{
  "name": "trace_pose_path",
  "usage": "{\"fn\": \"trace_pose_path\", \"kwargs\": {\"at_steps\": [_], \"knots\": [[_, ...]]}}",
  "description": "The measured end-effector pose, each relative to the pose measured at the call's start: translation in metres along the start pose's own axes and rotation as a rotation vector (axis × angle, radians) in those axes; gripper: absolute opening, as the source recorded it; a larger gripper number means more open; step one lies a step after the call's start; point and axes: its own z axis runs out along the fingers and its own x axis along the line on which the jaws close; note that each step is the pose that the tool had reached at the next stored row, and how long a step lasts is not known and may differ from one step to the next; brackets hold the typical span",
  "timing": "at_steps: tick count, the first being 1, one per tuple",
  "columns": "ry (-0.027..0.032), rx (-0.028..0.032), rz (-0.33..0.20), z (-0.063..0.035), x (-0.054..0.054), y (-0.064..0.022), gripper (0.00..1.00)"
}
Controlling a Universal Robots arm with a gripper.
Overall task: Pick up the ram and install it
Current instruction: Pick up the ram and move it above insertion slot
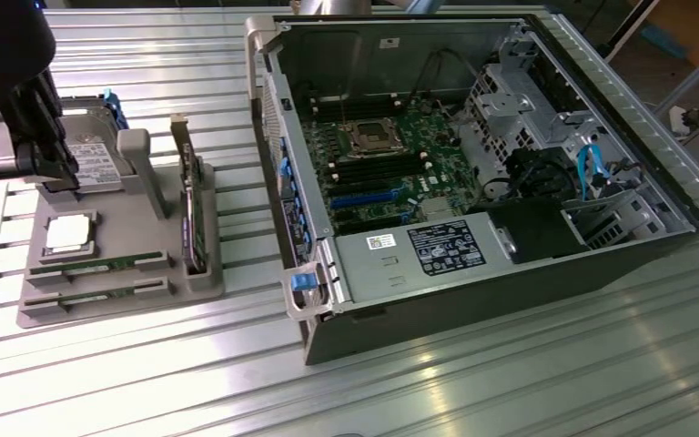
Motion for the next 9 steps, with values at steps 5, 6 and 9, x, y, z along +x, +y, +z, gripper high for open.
{"fn": "trace_pose_path", "kwargs": {"at_steps": [5, 6, 9], "knots": [[0.0000, 0.0000, 0.000, 0.0078, 0.003, -0.0001, 0.24], [0.0000, 0.0000, 0.000, 0.0095, 0.004, -0.0002, 0.24], [0.0000, 0.0000, 0.000, 0.0179, 0.006, -0.0004, 0.24]]}}
